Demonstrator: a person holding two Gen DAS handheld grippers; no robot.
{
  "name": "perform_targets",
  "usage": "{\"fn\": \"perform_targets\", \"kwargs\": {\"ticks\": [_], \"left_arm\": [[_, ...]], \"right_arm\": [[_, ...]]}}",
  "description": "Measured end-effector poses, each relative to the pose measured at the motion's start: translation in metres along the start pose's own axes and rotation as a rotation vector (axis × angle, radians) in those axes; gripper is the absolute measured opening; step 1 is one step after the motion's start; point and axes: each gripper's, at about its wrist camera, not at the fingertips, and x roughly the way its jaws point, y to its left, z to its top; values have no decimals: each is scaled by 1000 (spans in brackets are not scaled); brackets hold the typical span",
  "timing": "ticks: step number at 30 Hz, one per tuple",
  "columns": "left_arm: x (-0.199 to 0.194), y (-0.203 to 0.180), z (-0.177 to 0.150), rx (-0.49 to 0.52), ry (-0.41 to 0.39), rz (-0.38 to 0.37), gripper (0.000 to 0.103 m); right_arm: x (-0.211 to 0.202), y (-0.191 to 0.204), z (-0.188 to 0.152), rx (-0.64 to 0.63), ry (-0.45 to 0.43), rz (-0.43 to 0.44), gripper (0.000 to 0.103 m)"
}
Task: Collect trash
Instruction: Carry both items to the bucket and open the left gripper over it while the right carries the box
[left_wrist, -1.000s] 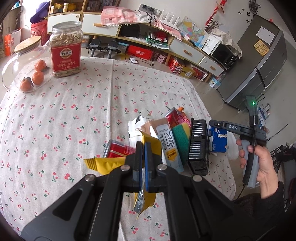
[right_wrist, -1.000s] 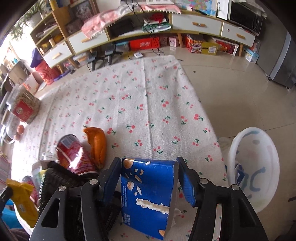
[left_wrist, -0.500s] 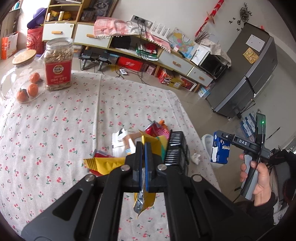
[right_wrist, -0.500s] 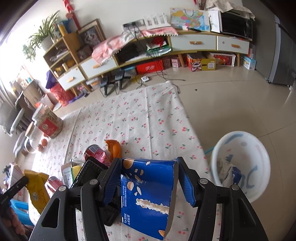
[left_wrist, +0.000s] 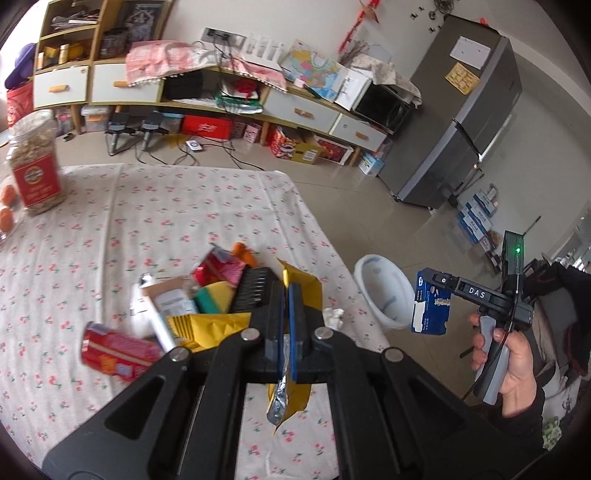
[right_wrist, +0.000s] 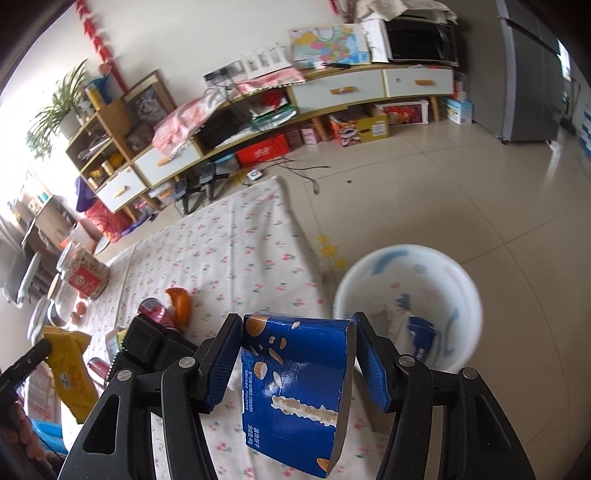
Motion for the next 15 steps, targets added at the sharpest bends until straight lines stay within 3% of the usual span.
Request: {"fn": "perform_targets", "kwargs": {"ticks": [15], "left_arm": [[99,-99,-4,118,121,-91,3]], "right_arm": [[-31,-106,-15,151,-25,-49,61]]}}
